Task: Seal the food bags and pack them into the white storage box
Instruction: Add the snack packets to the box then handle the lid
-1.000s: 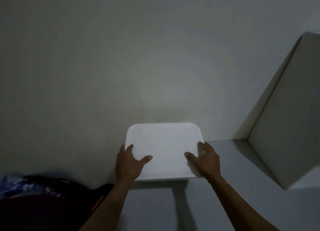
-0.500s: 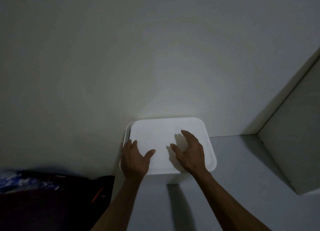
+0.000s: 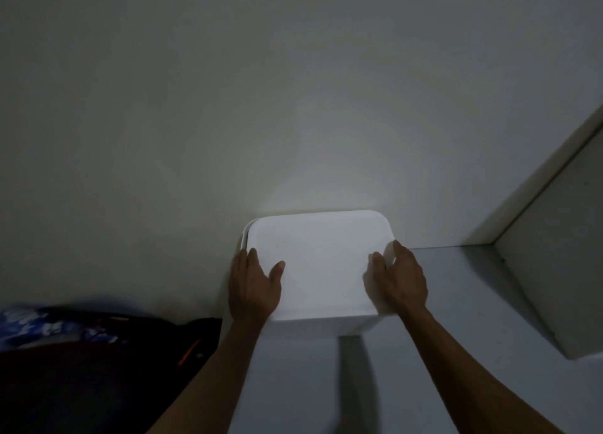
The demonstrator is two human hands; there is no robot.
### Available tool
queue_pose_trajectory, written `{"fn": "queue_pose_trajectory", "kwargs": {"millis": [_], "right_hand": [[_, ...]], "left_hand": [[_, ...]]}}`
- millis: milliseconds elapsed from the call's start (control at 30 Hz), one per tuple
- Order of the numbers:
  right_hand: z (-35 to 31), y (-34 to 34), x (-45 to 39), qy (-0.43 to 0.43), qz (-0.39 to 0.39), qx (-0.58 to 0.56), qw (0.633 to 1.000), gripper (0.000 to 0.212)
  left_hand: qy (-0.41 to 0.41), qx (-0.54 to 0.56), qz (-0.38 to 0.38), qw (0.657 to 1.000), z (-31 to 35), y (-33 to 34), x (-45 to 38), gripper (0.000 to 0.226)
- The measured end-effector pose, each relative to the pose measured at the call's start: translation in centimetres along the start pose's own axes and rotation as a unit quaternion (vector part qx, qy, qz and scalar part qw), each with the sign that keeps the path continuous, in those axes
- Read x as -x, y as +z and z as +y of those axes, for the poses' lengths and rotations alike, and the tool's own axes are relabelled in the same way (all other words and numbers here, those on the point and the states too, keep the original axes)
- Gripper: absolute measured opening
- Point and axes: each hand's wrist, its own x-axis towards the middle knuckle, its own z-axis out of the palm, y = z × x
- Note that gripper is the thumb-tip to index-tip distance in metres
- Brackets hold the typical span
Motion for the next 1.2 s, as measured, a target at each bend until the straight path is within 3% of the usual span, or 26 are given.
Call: {"fn": "queue_pose_trajectory", "kwargs": {"millis": [67, 200, 567, 733, 933, 1200], "right_hand": [[-0.2, 0.4, 0.2, -0.002, -0.004, -0.004, 1.000, 0.059], [-0.1, 1.0, 0.6, -0.004, 0.009, -0.025, 1.000, 0.057], [1.4, 1.9, 1.4, 0.020, 0.065, -0.141, 0.988, 0.064], [1.5, 1.8, 1.5, 0.009, 0.080, -0.166, 0.983, 0.060], [0.9, 1.5, 0.3, -0.033, 0.014, -0.056, 0.998, 0.064], [1.4, 2.8, 0.0, -0.094, -0.014, 0.079, 0.992, 0.058]], "left_hand": [[-0.007, 0.015, 0.017, 1.000, -0.5, 0.0, 0.0, 0.082], [-0.043, 0.063, -0.033, 0.997, -0.3, -1.3, -1.3, 0.079], [-0.095, 0.113, -0.003, 0.989, -0.4, -2.0, -1.8, 0.075], [-0.065, 0.131, 0.018, 0.989, -0.8, -2.2, -1.0, 0.068], [-0.068, 0.086, -0.019, 0.994, -0.8, -2.0, -1.5, 0.069], [-0.005, -0.029, -0.073, 0.997, -2.3, -0.6, -1.2, 0.078]]}}
